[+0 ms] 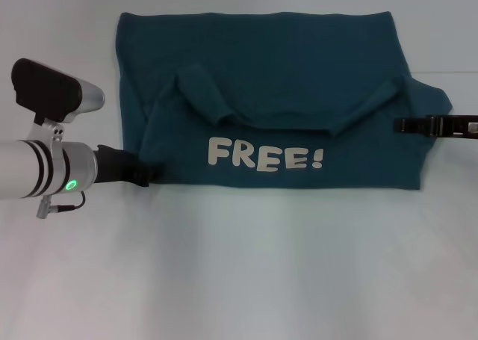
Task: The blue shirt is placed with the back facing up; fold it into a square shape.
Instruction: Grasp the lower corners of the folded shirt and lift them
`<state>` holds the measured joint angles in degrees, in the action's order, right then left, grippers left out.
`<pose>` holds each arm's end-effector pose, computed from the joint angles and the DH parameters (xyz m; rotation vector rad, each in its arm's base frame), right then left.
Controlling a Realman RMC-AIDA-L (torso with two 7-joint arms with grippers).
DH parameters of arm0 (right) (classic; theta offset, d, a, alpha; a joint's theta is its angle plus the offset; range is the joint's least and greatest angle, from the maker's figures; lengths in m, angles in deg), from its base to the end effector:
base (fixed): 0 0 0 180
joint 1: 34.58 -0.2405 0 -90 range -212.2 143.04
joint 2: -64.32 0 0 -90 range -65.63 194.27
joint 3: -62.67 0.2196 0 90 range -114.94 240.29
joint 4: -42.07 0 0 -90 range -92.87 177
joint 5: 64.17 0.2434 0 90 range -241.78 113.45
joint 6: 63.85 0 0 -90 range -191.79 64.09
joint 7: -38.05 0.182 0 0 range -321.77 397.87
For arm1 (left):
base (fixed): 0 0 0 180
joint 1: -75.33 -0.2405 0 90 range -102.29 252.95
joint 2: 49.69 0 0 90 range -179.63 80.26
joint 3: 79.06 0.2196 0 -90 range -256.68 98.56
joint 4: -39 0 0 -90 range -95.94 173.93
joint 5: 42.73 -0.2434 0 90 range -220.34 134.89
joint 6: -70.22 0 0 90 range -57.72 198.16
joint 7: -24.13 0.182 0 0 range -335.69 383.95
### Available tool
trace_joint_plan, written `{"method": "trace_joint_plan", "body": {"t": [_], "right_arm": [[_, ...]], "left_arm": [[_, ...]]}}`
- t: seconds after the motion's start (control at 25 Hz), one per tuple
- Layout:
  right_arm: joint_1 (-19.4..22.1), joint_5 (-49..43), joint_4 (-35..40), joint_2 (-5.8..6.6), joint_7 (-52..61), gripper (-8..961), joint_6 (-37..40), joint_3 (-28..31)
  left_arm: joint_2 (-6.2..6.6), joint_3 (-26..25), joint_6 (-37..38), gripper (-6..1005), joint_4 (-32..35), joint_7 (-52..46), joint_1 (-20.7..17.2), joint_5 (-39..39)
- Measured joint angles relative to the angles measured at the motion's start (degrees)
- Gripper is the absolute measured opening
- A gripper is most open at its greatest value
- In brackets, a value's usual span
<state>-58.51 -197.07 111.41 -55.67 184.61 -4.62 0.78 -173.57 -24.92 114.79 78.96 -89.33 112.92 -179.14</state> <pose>0.2391 0.4328 0.0473 -2.0440 1.2870 0.2972 -0.2689 0.4447 -0.0517 -2.2789 -0.9373 -0.0396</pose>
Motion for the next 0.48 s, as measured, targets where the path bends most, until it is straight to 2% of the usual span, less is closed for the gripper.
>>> {"method": "trace_joint_plan", "body": {"t": [0.16,0.36,0.48], "right_arm": [[0.2,0.4,0.0,0.01,-0.1,640,0.0,0.0],[0.3,0.4,0.0,0.02,-0.1,639,0.0,0.0],[0.3,0.4,0.0,0.02,-0.1,639,0.0,0.0]], "left_arm": [[0.01,0.0,0.9,459,0.0,0.5,0.2,0.2],[0.1,0.0,2.0,228,0.2,0.5,0.3,0.0],[0.11,0.0,2.4,122,0.3,0.6,0.3,-0.1]]}}
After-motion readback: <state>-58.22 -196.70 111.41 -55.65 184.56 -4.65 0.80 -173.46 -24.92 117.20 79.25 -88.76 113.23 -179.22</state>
